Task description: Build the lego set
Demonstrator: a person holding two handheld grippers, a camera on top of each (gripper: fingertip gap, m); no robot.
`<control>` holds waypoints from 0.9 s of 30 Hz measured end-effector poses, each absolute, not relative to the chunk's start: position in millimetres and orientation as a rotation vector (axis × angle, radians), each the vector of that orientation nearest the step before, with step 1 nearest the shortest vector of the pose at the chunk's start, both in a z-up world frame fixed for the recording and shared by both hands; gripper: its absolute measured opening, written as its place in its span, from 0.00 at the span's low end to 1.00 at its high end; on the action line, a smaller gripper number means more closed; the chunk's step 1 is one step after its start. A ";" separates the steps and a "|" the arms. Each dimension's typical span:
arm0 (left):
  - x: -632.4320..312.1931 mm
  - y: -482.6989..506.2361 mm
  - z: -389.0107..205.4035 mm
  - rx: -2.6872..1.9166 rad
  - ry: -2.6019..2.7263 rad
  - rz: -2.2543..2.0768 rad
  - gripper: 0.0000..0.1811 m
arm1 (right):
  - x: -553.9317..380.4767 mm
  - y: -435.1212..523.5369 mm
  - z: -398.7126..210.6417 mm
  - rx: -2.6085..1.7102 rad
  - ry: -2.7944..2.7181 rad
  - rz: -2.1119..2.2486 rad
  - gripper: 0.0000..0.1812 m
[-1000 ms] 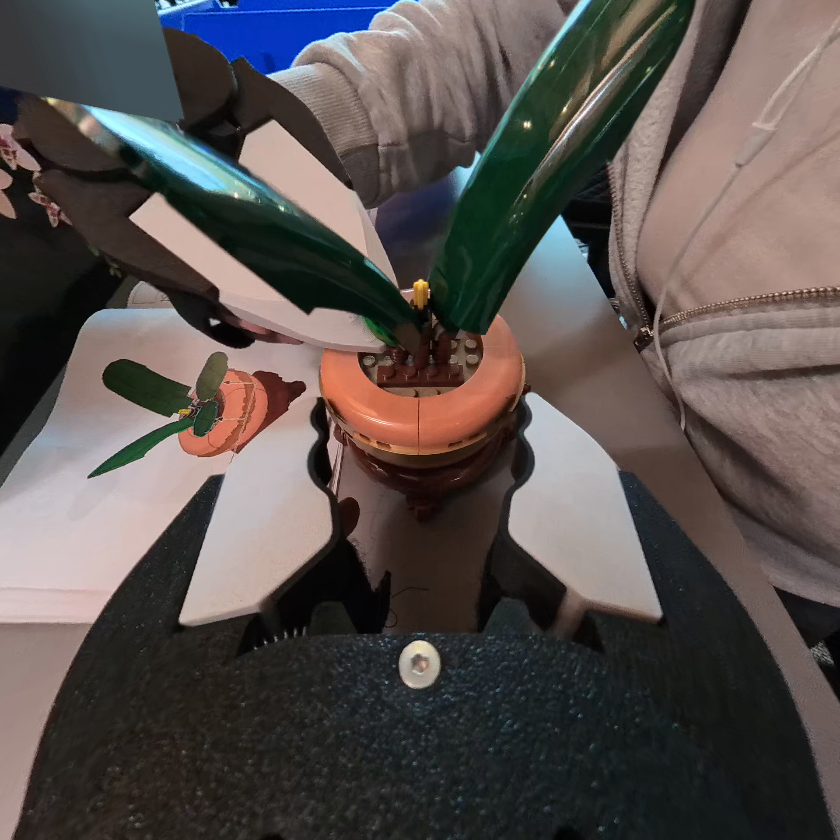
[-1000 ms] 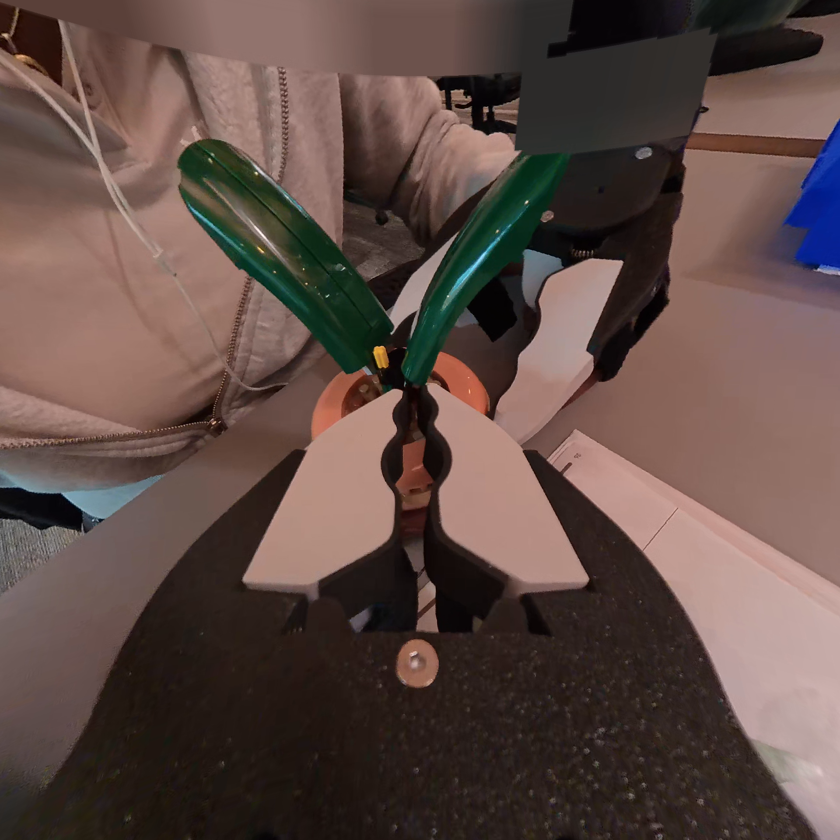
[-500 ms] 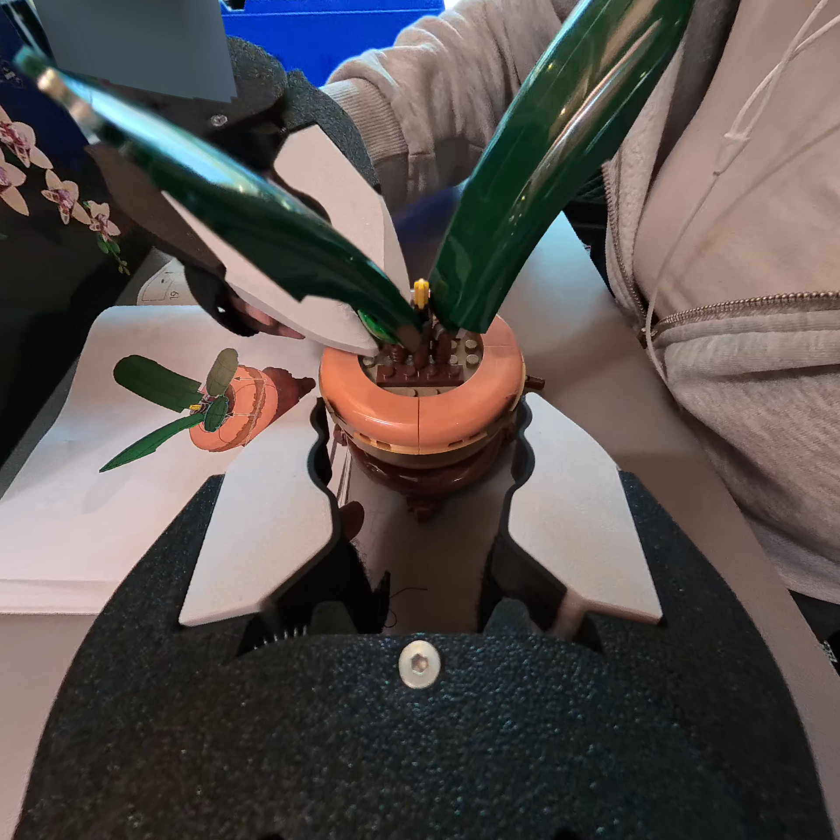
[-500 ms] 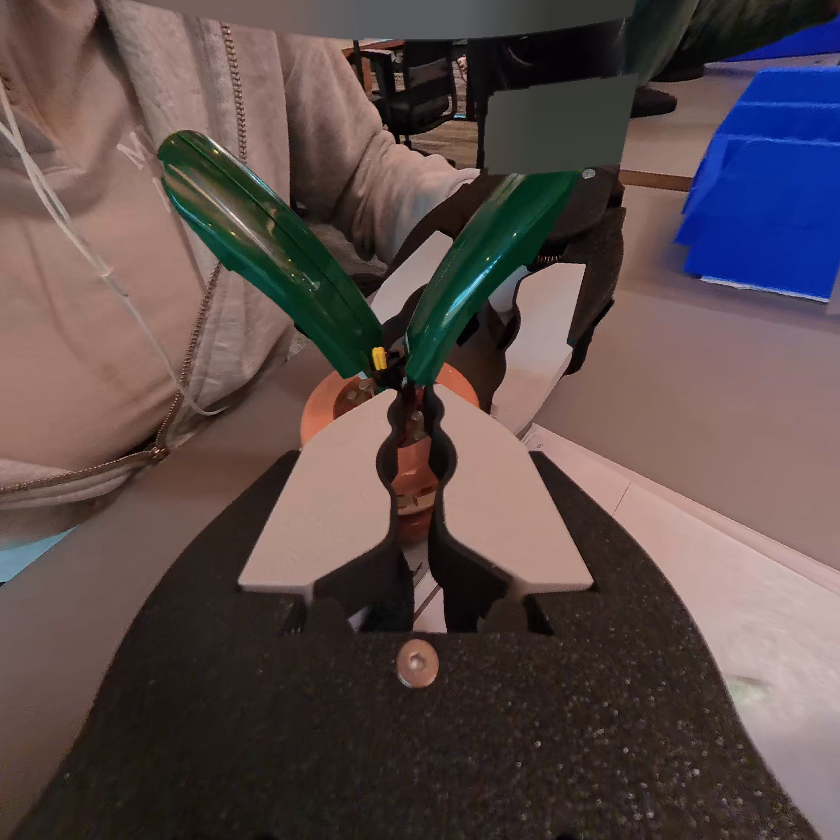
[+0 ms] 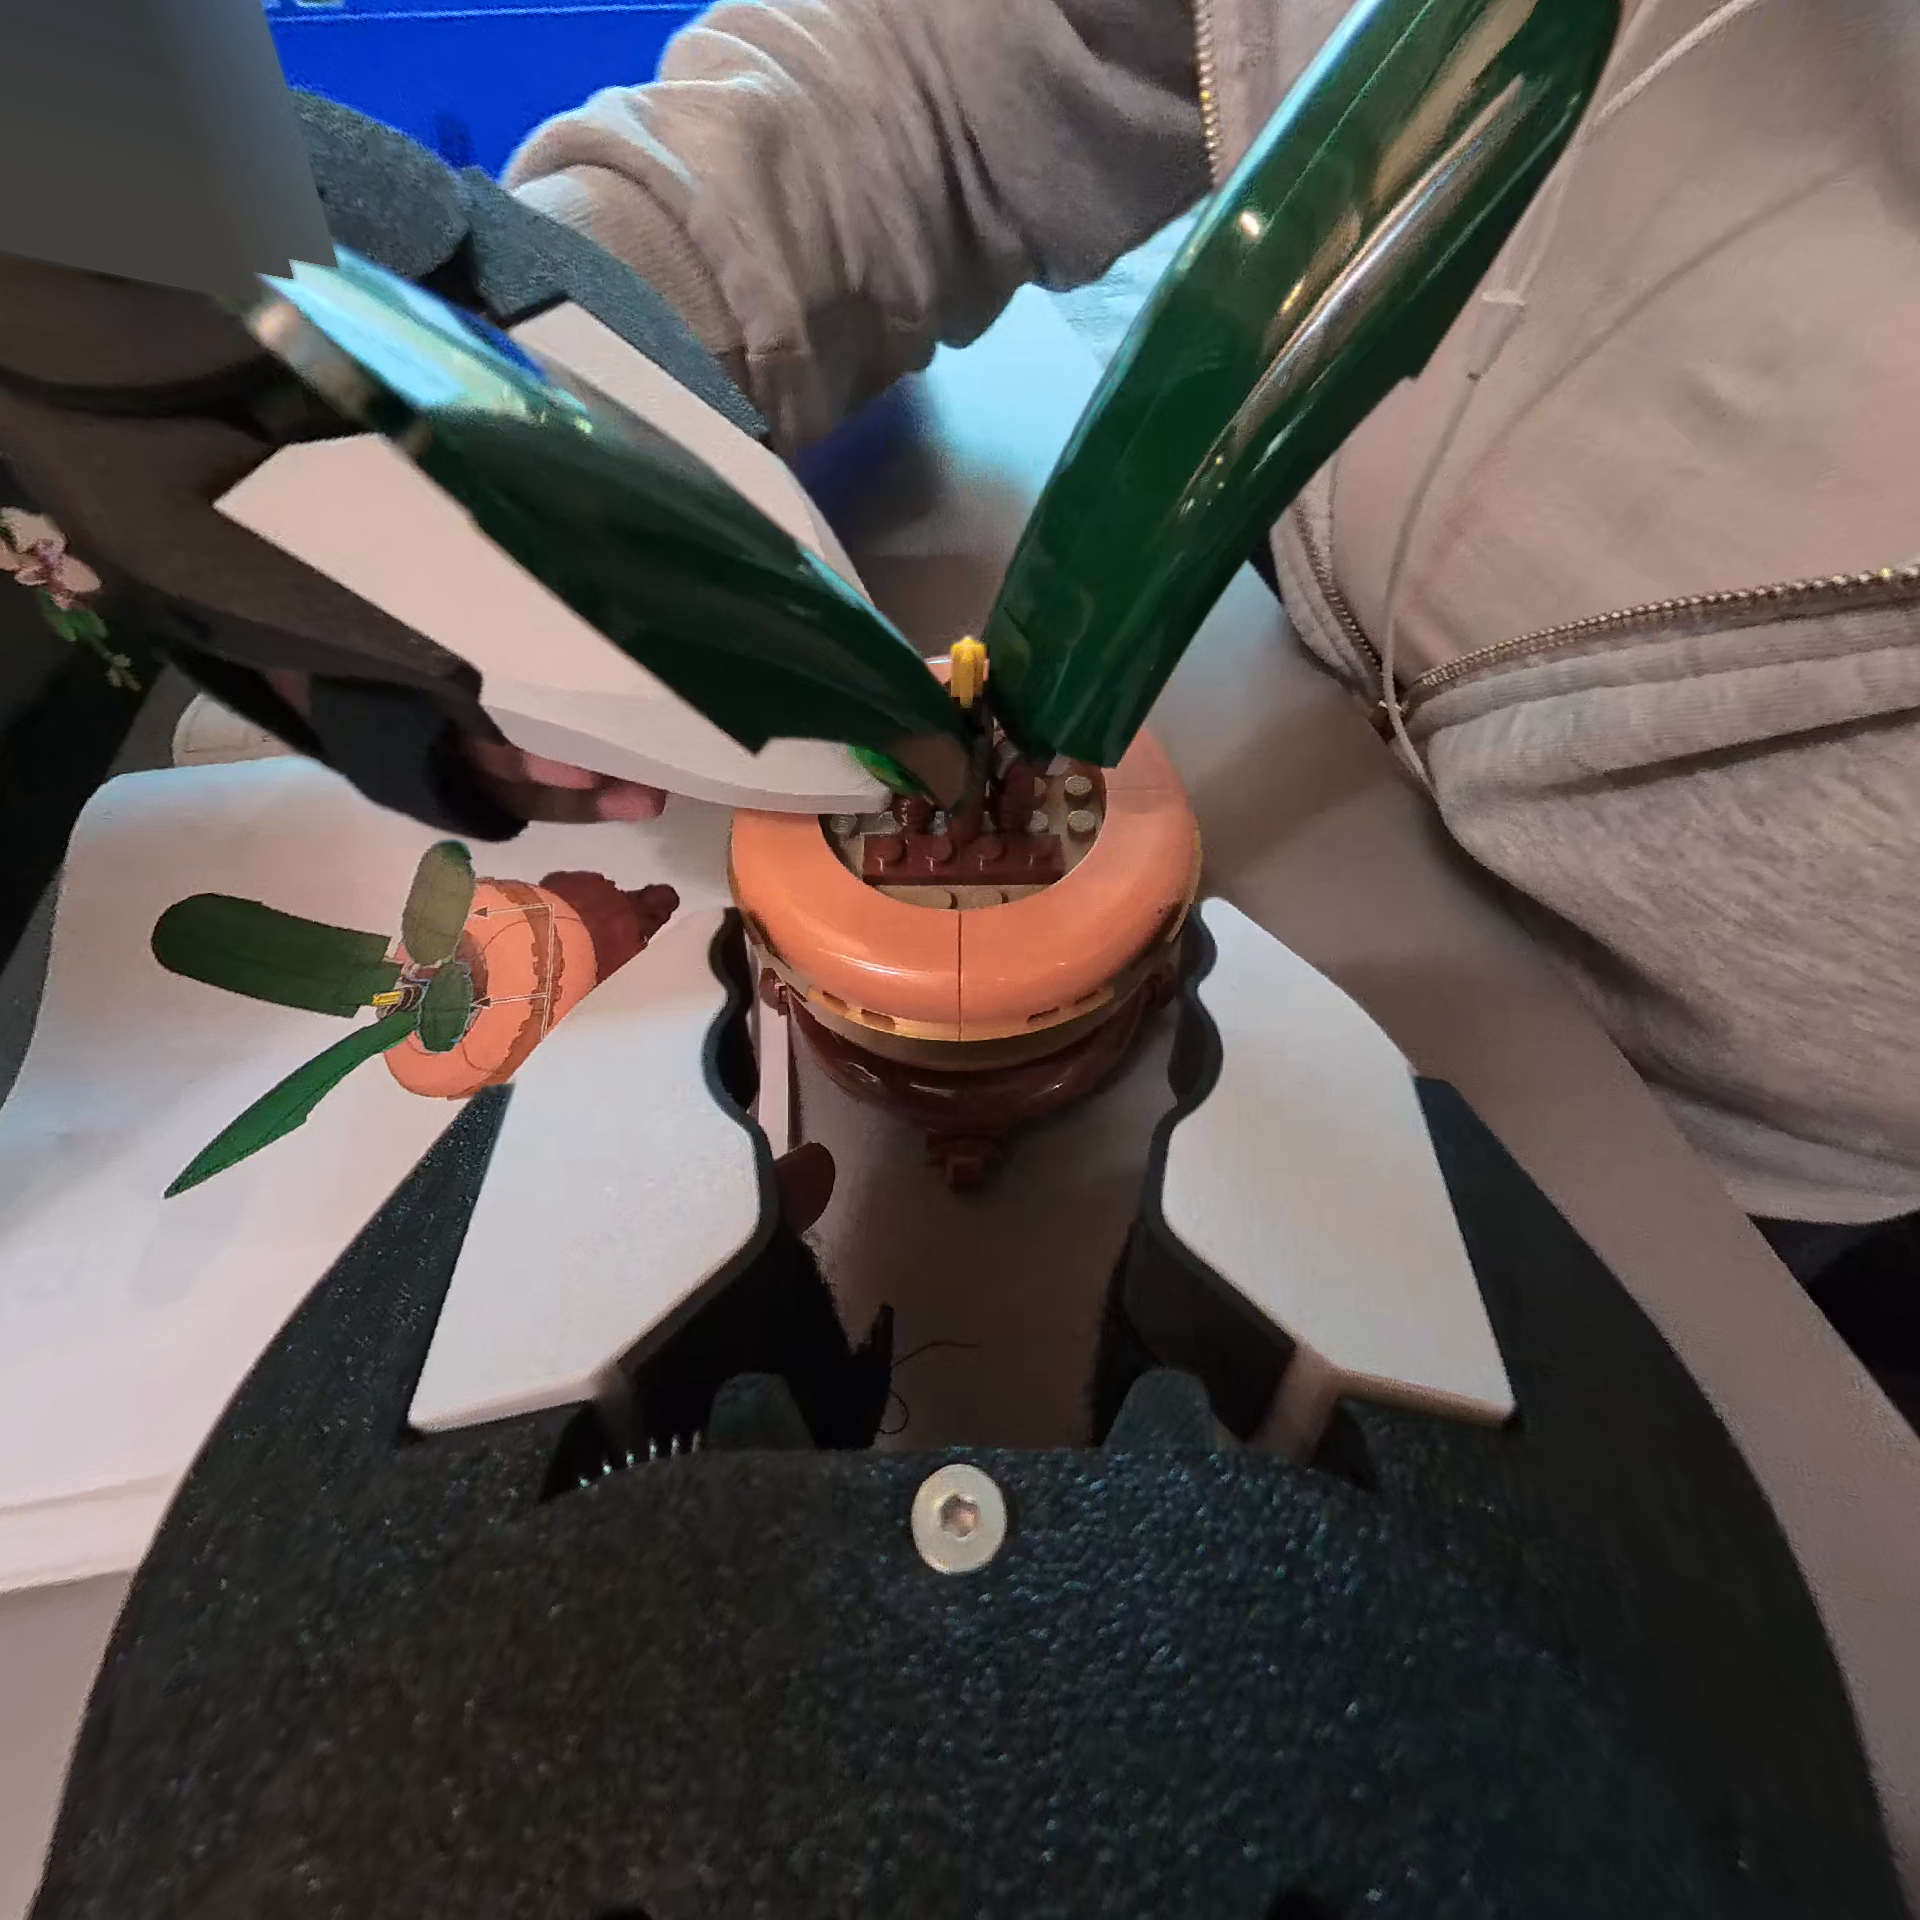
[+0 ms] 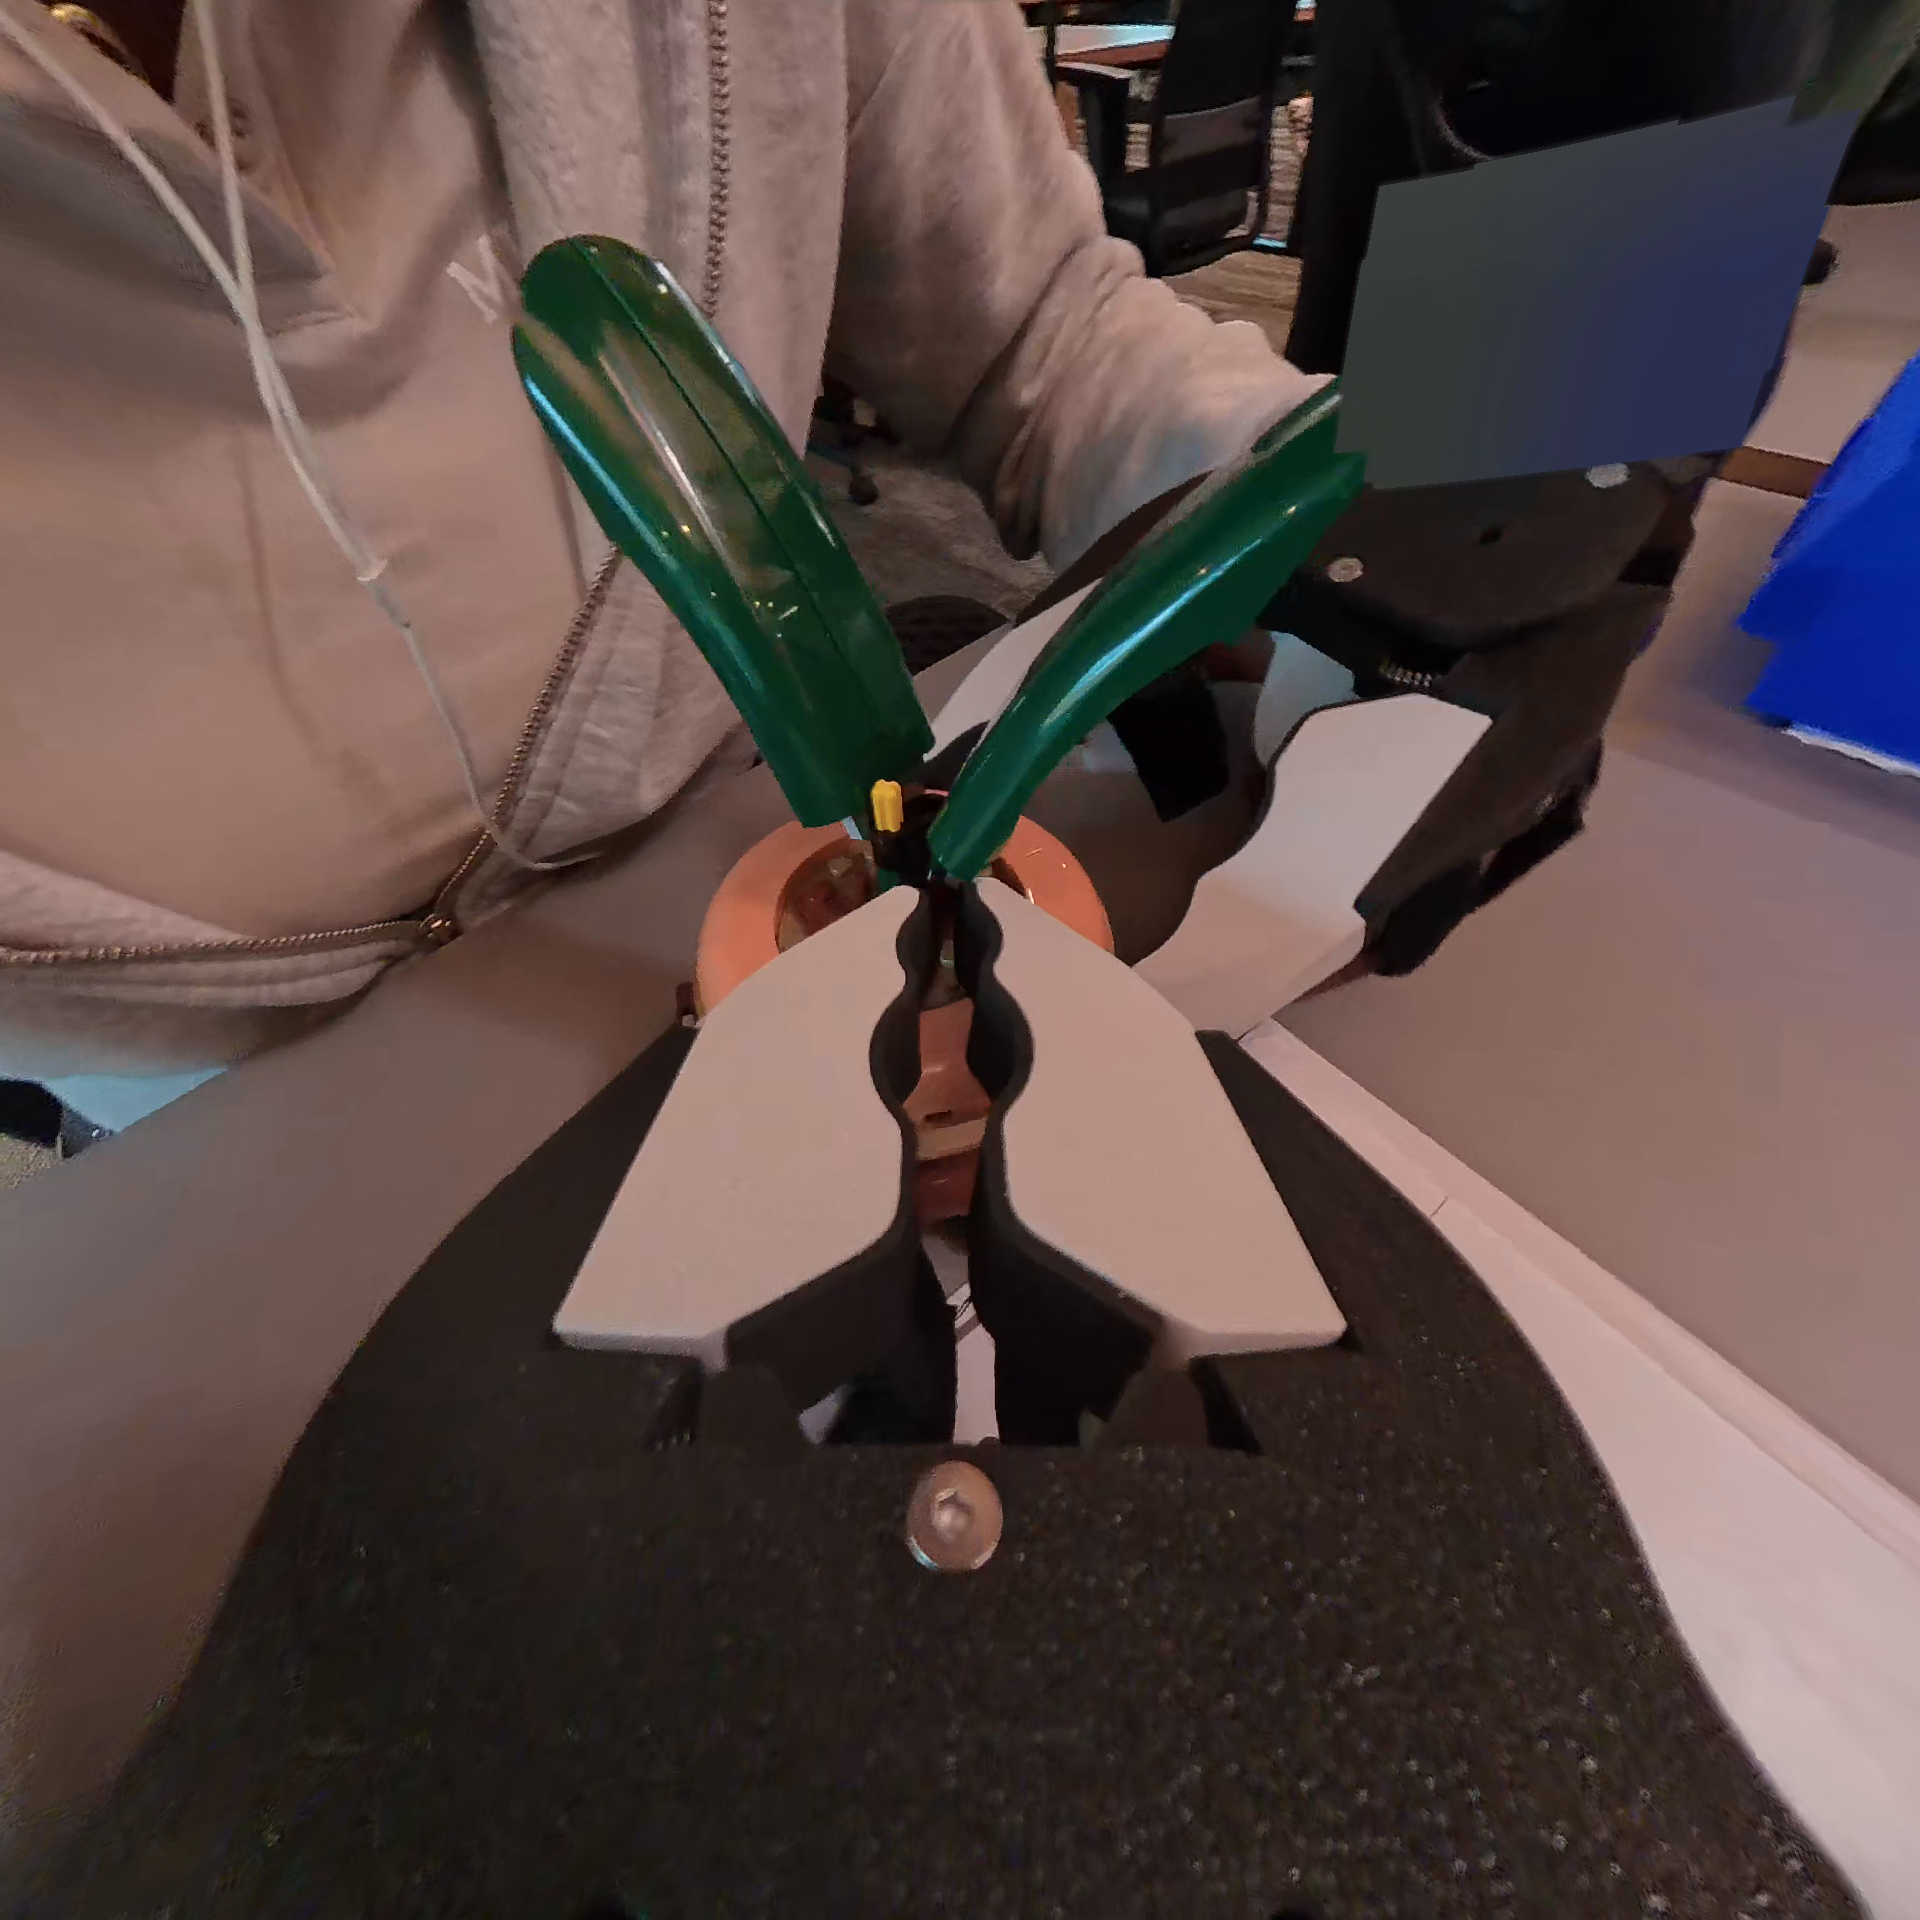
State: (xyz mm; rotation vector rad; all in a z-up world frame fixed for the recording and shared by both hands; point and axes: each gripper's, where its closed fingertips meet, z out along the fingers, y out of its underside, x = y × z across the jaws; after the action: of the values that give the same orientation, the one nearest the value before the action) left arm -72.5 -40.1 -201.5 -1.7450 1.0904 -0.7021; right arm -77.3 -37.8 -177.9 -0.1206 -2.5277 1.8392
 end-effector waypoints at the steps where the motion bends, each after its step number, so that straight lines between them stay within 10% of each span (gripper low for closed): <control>1: -72.5 -40.2 -201.6 -1.741 1.107 -0.714 0.43 | -77.3 -38.0 -177.8 -0.093 -2.536 1.847 0.02; 10: -70.5 -43.8 -201.9 -1.677 1.220 -0.807 0.43 | -74.5 -40.3 -178.3 0.081 -2.586 1.860 0.01; 27: -80.2 -49.2 -202.8 -1.772 0.902 -0.512 0.43 | -81.4 -39.0 -180.5 -1.073 -2.010 1.360 0.05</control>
State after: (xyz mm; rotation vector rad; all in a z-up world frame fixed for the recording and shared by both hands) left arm -80.2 -49.2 -202.8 -1.7720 0.9015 -0.5119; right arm -81.4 -39.0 -180.5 -1.0729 -2.0099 1.3599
